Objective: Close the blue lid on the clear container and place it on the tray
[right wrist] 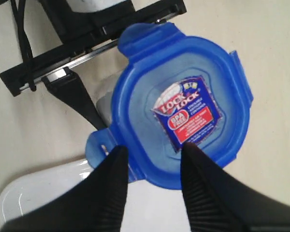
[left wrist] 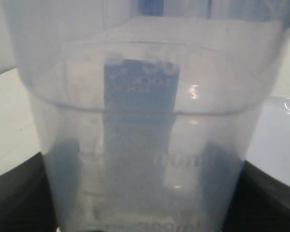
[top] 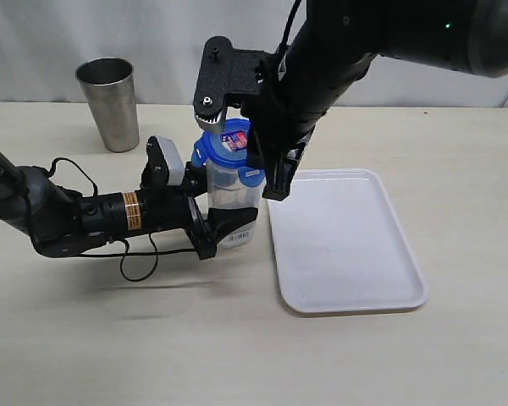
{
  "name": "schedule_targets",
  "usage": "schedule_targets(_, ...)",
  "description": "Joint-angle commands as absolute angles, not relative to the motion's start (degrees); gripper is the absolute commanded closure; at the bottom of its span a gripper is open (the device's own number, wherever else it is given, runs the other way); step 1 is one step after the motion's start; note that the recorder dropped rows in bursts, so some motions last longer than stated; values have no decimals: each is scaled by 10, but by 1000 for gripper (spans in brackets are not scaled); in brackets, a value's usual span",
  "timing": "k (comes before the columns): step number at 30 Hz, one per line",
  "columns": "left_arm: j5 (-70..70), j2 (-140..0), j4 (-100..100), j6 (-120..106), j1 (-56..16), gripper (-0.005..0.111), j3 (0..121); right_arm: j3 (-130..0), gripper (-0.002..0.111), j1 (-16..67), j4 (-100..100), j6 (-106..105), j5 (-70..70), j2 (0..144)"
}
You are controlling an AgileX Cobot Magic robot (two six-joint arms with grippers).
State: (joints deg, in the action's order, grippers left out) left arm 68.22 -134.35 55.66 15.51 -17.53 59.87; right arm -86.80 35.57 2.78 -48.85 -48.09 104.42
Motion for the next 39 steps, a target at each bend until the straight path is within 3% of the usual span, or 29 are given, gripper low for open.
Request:
schedule_targets(1,662,-1344,568,153,-180,107,597,-843,72,361,58,-503,-476,1052)
schedule_targets(11,662,-1344,568,153,-180,107,597,-843,72,361,52,-519,-466,1063)
schedule_targets(16,662,-1344,570,153,-180,107,597,-843,61,361,48,-519,-462,1080)
schedule_targets(25,665,-1344,579,153,-180,107,597,-843,62,361,48,-516,-448,1110)
schedule_targets(29,665,-1344,579,153,-180,107,597,-843,71,361,48,-513,-446,1118)
schedule_targets(39,671,-1344,591,166,-180,107,597,-829,71,362,48,-505,-371,1124)
